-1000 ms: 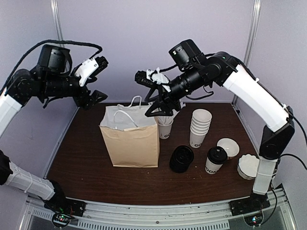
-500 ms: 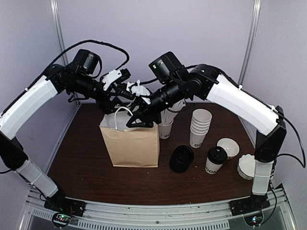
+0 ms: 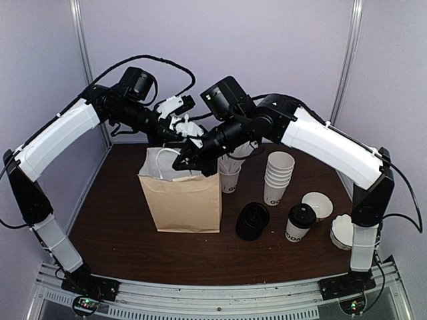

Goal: Pack the takeout coffee

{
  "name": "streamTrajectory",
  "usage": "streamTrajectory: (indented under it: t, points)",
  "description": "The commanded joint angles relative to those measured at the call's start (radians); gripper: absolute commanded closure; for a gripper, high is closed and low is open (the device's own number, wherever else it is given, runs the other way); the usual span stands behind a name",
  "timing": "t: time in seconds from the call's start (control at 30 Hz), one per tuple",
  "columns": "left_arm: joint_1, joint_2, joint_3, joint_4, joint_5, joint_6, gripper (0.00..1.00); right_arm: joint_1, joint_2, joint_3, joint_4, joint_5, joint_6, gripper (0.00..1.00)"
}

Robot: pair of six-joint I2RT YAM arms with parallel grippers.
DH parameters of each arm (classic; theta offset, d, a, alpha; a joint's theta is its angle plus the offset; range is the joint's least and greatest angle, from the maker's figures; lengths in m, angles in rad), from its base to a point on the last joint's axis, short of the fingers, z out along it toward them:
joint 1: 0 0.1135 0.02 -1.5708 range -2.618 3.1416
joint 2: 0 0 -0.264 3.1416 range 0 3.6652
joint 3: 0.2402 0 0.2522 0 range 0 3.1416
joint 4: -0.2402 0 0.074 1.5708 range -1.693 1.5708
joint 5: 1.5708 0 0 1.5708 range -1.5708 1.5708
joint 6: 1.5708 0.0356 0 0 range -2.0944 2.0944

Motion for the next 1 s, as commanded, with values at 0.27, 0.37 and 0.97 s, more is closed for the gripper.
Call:
streamTrajectory:
  t: [0.27,0.37,0.97]
  points:
    - [0.005,-0.065,0.320,-0.002,0.015,-0.096,1.00,0.006,-0.022,0.319,-0.077,-0.005,-0.048,1.00]
    - [0.005,-0.048,0.393,-0.038,0.013,-0.099,1.00,0.009,-0.009,0.368,-0.084,-0.011,-0.052,1.00]
    - [0.005,-0.048,0.354,-0.037,0.012,-0.101,1.00,0.023,-0.008,0.350,-0.103,-0.023,-0.069,1.00]
